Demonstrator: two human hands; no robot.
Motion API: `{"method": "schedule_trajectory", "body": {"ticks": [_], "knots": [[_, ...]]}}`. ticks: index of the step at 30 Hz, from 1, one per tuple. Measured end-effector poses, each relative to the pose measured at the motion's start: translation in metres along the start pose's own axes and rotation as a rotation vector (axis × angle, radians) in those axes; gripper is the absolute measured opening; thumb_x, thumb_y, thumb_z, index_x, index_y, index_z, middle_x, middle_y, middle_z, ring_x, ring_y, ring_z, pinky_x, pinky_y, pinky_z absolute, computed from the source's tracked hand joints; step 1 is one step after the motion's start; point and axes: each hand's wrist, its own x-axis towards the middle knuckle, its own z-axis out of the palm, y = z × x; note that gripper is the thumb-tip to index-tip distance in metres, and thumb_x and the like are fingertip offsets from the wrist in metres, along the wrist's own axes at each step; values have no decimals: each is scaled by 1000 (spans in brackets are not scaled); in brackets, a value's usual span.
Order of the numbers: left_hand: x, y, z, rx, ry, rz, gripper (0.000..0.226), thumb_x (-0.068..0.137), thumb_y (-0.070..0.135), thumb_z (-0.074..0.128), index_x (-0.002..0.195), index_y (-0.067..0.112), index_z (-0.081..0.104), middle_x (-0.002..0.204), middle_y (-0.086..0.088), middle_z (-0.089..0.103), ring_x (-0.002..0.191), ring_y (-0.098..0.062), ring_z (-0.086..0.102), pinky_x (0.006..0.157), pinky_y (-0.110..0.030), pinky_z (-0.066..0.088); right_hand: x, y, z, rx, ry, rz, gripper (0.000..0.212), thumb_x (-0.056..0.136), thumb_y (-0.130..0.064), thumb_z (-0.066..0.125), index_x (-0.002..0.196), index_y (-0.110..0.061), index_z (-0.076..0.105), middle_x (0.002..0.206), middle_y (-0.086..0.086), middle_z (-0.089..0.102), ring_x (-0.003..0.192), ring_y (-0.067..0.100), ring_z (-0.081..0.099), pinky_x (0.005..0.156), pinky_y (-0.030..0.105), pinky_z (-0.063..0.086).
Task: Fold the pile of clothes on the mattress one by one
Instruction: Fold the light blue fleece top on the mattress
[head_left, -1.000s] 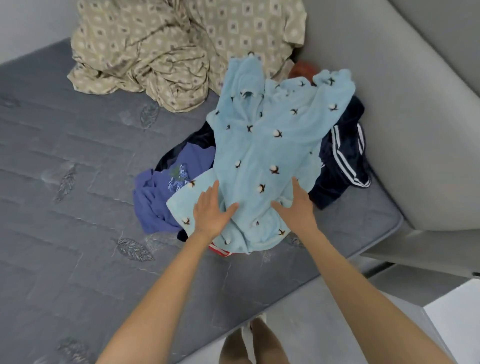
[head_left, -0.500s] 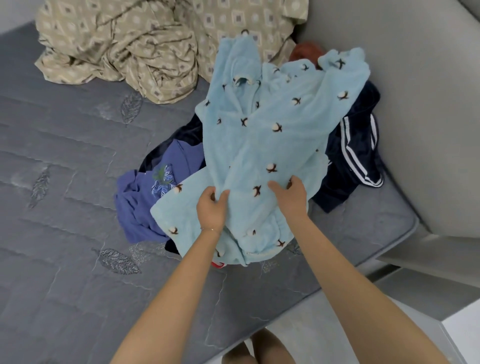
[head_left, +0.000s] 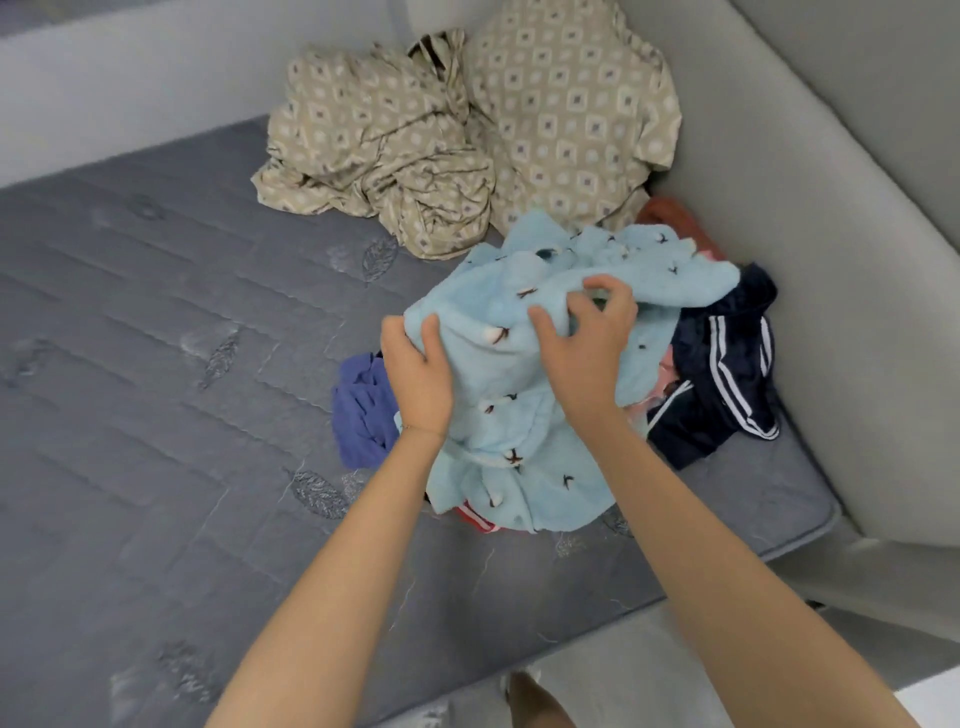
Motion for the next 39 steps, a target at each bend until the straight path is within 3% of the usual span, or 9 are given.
{"method": "schedule_trajectory", "body": {"ticks": [2, 5, 8, 13, 16, 20, 25, 33, 39], "knots": [[7, 20, -31, -37, 43, 41, 30, 100, 20, 49, 76, 25, 33, 76, 9, 34, 66, -2, 33, 65, -19, 32, -8, -32, -1, 22, -13, -62, 32, 82, -28, 73, 67, -6, 55, 118, 7, 50, 111, 18, 44, 95, 28, 33], [16, 43, -85, -84, 97, 87, 32, 100, 21, 49, 74, 25, 31, 75, 10, 32, 64, -1, 32, 64, -18, 32, -28, -84, -1, 175, -75, -49, 30, 87, -25, 69, 68, -12, 50, 87, -5, 52, 79, -4, 45, 72, 15, 35], [22, 60, -145, -101, 141, 134, 33, 98, 22, 51, 74, 26, 30, 75, 10, 32, 66, -4, 31, 65, -20, 32, -57, -137, 8, 257, -88, -32, 35, 90, -27, 65, 69, -9, 44, 68, -3, 43, 63, 4, 38, 58, 16, 31], [28, 68, -259, -163, 222, 178, 32, 95, 21, 56, 74, 25, 32, 74, 11, 34, 66, -2, 33, 65, -19, 34, -121, -228, 47, 336, -75, -85, 37, 88, -26, 67, 70, -10, 39, 64, -2, 35, 59, 7, 30, 56, 24, 28], [27, 61, -333, -176, 232, 173, 33, 92, 22, 60, 73, 25, 34, 73, 12, 36, 64, 0, 34, 64, -18, 34, -168, -275, 73, 375, -51, -95, 38, 88, -23, 68, 70, -12, 36, 63, -5, 31, 59, 6, 27, 56, 21, 28], [32, 49, -437, -147, 277, 187, 37, 92, 24, 62, 71, 25, 32, 71, 12, 33, 61, -1, 32, 63, -20, 32, -228, -336, 109, 423, -55, -78, 35, 87, -25, 69, 73, -6, 43, 67, 3, 40, 61, 8, 34, 58, 20, 31], [38, 47, -544, -113, 361, 209, 40, 90, 25, 63, 69, 24, 30, 69, 13, 31, 60, -1, 31, 62, -19, 31, -294, -408, 150, 505, -129, -69, 37, 90, -24, 66, 72, -13, 36, 66, -4, 31, 58, 4, 27, 57, 19, 31], [38, 34, -660, -69, 534, 188, 41, 89, 28, 65, 67, 23, 30, 67, 13, 33, 59, -1, 32, 62, -16, 32, -363, -482, 203, 577, -368, -76, 43, 91, -24, 65, 66, -17, 30, 62, -8, 30, 52, 2, 29, 52, 16, 30], [45, -4, -679, 33, 529, 134, 43, 88, 30, 66, 66, 23, 29, 66, 11, 32, 59, -3, 31, 60, -16, 32, -389, -482, 248, 540, -478, -28, 44, 90, -27, 65, 66, -17, 29, 61, -7, 30, 53, 3, 27, 51, 18, 30]]}}
